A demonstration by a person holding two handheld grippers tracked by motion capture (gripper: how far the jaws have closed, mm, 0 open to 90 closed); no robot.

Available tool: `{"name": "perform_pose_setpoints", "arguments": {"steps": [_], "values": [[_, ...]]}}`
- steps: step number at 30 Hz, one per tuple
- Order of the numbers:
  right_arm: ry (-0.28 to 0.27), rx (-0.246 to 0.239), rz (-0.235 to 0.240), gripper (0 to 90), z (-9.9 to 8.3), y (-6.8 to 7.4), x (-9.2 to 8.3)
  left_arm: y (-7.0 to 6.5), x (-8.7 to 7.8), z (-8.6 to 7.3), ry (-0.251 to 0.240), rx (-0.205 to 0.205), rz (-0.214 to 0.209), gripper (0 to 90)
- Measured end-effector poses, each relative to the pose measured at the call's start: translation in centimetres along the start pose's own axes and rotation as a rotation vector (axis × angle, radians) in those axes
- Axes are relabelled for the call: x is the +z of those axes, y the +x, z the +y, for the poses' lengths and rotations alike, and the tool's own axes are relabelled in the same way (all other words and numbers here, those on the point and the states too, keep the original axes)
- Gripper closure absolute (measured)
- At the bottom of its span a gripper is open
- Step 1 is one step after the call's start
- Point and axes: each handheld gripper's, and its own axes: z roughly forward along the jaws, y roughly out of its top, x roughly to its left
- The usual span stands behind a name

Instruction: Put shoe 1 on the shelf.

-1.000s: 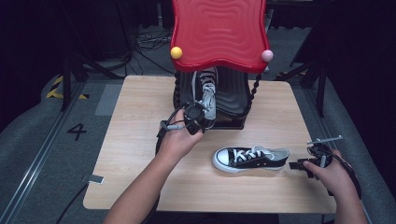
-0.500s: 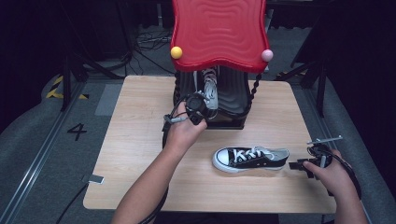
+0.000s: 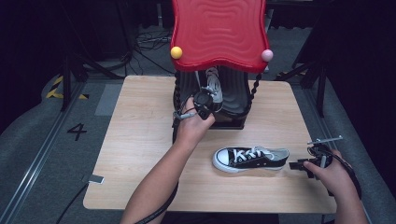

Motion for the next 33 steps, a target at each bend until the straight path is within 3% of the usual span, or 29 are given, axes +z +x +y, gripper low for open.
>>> {"name": "perform_pose_setpoints", "arguments": {"steps": [8, 14, 20, 25, 29, 32, 33], "values": [[-0.004, 0.008, 0.002, 48.9, -0.2, -0.2, -0.2, 0.9, -0.5, -0.2, -0.005, -0.032, -0.015, 90.0], [0.002, 0.012, -0.003, 48.9, -0.4, -0.3, -0.1, 0.8, -0.5, 0.1, 0.008, -0.018, 0.008, 90.0], [-0.003, 0.008, -0.002, 48.8, -0.4, -0.2, -0.3, 1.6, -1.2, -0.5, -0.005, -0.036, 0.004, 90.0], [0.004, 0.012, -0.004, 48.8, -0.4, -0.3, -0.1, 1.1, -1.0, -0.1, 0.024, -0.003, 0.037, 90.0], [-0.003, -0.002, 0.0, 48.9, -0.3, 0.0, -0.2, 1.9, -1.5, -0.4, 0.008, -0.03, 0.004, 90.0], [-0.006, 0.003, -0.003, 48.8, -0.2, -0.1, -0.3, 2.1, -2.0, -0.7, 0.006, -0.025, 0.038, 90.0], [-0.004, 0.005, -0.006, 48.8, -0.2, -0.1, -0.2, 2.3, -2.1, -0.7, 0.009, -0.031, 0.029, 90.0]]}}
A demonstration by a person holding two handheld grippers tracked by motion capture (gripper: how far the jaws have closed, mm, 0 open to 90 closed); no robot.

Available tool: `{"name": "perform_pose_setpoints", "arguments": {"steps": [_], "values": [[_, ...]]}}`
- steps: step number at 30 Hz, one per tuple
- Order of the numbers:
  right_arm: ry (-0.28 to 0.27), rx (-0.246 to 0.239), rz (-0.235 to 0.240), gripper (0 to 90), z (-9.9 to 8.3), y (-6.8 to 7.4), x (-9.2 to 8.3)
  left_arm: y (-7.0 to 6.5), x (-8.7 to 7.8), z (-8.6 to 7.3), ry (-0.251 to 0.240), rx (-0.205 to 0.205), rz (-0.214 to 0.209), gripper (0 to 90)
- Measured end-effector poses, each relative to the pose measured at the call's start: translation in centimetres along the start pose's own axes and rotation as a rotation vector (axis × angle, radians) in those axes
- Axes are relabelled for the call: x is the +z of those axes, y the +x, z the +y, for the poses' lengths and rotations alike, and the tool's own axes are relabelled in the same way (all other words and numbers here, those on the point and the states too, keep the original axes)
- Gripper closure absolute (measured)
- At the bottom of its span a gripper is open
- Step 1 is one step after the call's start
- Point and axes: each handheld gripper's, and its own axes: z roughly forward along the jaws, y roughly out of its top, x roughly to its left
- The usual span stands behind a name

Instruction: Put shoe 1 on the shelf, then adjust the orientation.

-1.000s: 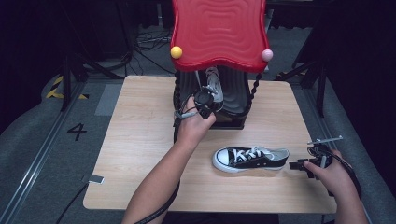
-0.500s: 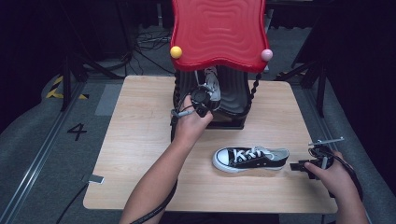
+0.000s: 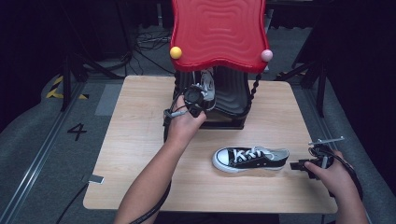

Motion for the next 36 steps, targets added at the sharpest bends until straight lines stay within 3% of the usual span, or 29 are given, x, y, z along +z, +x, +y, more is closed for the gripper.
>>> {"name": "perform_pose_setpoints", "arguments": {"steps": [6, 13, 21, 22, 24, 26, 29, 32, 36], "values": [[0.008, -0.012, 0.002, 48.9, 0.1, 0.2, 0.4, -0.6, 0.5, 0.3, 0.01, 0.005, 0.011, 90.0], [0.01, -0.022, 0.004, 48.8, 0.4, 0.5, 0.5, -0.2, 0.6, 0.3, 0.006, -0.008, -0.038, 90.0], [0.004, -0.027, 0.006, 48.8, 0.5, 0.5, 0.4, -0.7, 1.0, 0.4, 0.006, 0.011, -0.044, 90.0], [0.002, -0.027, 0.004, 48.8, 0.5, 0.5, 0.3, -0.8, 0.9, 0.3, 0.011, 0.013, -0.023, 90.0], [0.001, -0.026, 0.0, 48.8, 0.6, 0.5, 0.2, -0.6, 0.5, 0.2, 0.019, 0.017, -0.044, 89.5], [-0.005, -0.031, -0.002, 48.8, 0.6, 0.6, 0.0, -0.6, 0.3, 0.1, 0.022, 0.017, -0.052, 82.6], [-0.013, -0.041, -0.005, 48.8, 0.7, 0.8, -0.3, -0.5, -1.1, -0.5, 0.037, 0.052, -0.037, 81.6], [-0.017, -0.06, -0.004, 49.4, 0.8, 1.2, -0.7, -0.4, -2.0, -1.0, 0.09, 0.09, -0.046, 77.4], [-0.002, -0.099, -0.009, 55.3, 1.0, 1.7, -1.3, -0.2, -2.8, -2.0, 0.135, 0.105, -0.04, 74.0]]}}
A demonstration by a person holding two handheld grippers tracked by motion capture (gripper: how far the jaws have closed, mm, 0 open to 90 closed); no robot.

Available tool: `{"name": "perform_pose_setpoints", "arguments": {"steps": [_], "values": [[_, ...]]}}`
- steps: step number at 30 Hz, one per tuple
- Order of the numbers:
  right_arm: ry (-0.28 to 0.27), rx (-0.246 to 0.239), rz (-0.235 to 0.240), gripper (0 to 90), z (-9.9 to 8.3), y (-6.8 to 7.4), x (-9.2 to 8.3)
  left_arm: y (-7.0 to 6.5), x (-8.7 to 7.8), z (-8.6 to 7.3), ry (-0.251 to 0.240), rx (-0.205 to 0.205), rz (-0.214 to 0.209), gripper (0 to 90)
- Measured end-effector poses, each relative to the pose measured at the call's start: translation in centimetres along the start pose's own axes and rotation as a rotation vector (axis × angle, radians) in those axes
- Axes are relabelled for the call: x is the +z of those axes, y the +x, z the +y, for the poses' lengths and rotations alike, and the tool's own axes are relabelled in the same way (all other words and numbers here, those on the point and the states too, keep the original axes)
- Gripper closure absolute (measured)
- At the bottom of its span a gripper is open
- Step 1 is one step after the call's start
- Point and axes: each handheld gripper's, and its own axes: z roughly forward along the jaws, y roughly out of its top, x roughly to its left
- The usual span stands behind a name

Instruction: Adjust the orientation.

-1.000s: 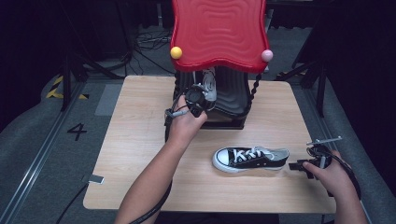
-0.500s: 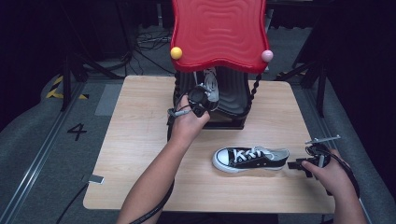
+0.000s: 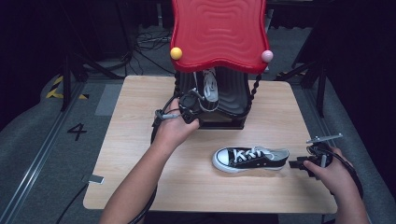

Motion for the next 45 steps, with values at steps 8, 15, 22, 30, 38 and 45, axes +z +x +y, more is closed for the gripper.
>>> {"name": "perform_pose_setpoints", "arguments": {"steps": [8, 15, 22, 30, 38, 45], "values": [[0.036, -0.055, 0.011, 65.1, 0.6, 0.9, -1.2, 1.0, -1.0, -3.3, 0.063, -0.01, -0.017, 69.8], [0.036, -0.142, 0.067, 67.1, 2.0, 3.2, -2.1, 2.1, -1.3, -7.0, 0.091, -0.055, -0.018, 66.3], [0.031, -0.254, 0.092, 66.9, 3.9, 5.8, -2.7, 4.1, -1.5, -9.3, 0.137, -0.116, 0.015, 66.6], [0.081, -0.353, 0.131, 65.7, 5.5, 8.0, -1.1, 6.2, -2.3, -11.2, 0.134, -0.178, 0.03, 65.7], [0.15, -0.414, 0.121, 73.6, 7.1, 9.1, 1.1, 6.6, -2.5, -12.0, 0.129, -0.202, 0.01, 65.4], [0.168, -0.456, 0.104, 88.5, 7.0, 10.2, 0.6, 6.9, -2.7, -12.5, 0.125, -0.218, 0.011, 65.5]]}}
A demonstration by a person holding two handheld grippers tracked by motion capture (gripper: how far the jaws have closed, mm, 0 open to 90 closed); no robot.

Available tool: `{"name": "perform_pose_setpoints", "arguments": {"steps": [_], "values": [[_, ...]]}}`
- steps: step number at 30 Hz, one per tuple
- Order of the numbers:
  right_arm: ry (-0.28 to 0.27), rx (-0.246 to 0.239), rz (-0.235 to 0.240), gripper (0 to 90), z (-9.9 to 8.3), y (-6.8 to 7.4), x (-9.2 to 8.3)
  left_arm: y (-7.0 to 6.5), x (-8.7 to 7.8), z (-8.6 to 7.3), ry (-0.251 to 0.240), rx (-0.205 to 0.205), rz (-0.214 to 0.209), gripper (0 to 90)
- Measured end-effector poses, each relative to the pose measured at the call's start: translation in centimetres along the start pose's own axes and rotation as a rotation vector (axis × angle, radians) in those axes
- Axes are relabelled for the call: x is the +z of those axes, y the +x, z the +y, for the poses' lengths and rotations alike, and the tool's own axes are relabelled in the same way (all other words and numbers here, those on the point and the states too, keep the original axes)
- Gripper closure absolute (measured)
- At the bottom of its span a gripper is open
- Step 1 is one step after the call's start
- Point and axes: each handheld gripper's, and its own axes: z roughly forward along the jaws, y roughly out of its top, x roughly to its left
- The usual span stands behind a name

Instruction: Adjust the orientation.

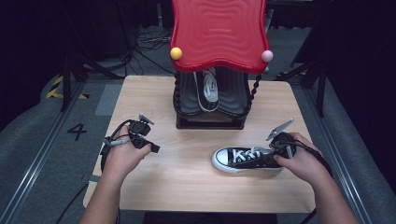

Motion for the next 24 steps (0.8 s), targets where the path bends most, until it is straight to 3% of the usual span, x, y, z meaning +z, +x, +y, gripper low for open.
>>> {"name": "perform_pose_setpoints", "arguments": {"steps": [4, 5, 8, 9, 12, 13, 15, 16, 21, 24], "values": [[-0.018, -0.016, 0.052, 89.3, 0.2, 2.3, -0.4, 0.0, 0.2, 0.0, 0.007, -0.002, -0.002, 65.5], [-0.018, -0.016, 0.052, 89.3, 0.2, 2.3, -0.4, 0.0, 0.2, 0.0, 0.007, -0.002, -0.002, 65.5], [-0.003, -0.016, 0.07, 88.9, 0.3, 4.2, 0.3, 0.0, 0.3, 0.0, 0.011, 0.001, -0.008, 65.4], [-0.026, 0.0, 0.078, 87.5, 0.2, 5.1, 0.5, -0.1, 0.4, 0.1, 0.013, 0.0, -0.007, 65.5], [-0.049, 0.032, 0.087, 84.9, 0.1, 5.6, 0.7, -0.1, 0.5, 0.1, 0.011, 0.003, -0.006, 65.4], [-0.055, 0.064, 0.068, 80.1, -0.1, 5.7, 1.0, -0.1, 0.5, 0.1, 0.012, 0.002, -0.011, 65.4], [-0.059, 0.079, 0.067, 78.6, -0.1, 5.6, 1.2, -0.2, 0.5, 0.1, 0.011, 0.004, -0.012, 65.4], [-0.051, 0.103, 0.068, 76.6, 0.0, 5.5, 2.0, -0.2, 0.5, 0.1, 0.011, 0.003, -0.013, 65.2], [-0.043, 0.117, 0.072, 76.3, 0.6, 5.5, 3.8, -0.1, 0.6, 0.1, 0.013, -0.001, -0.015, 65.1], [-0.015, 0.115, 0.048, 76.4, 1.3, 5.9, 5.0, 0.1, 0.7, 0.0, 0.017, -0.004, -0.015, 65.0]]}}
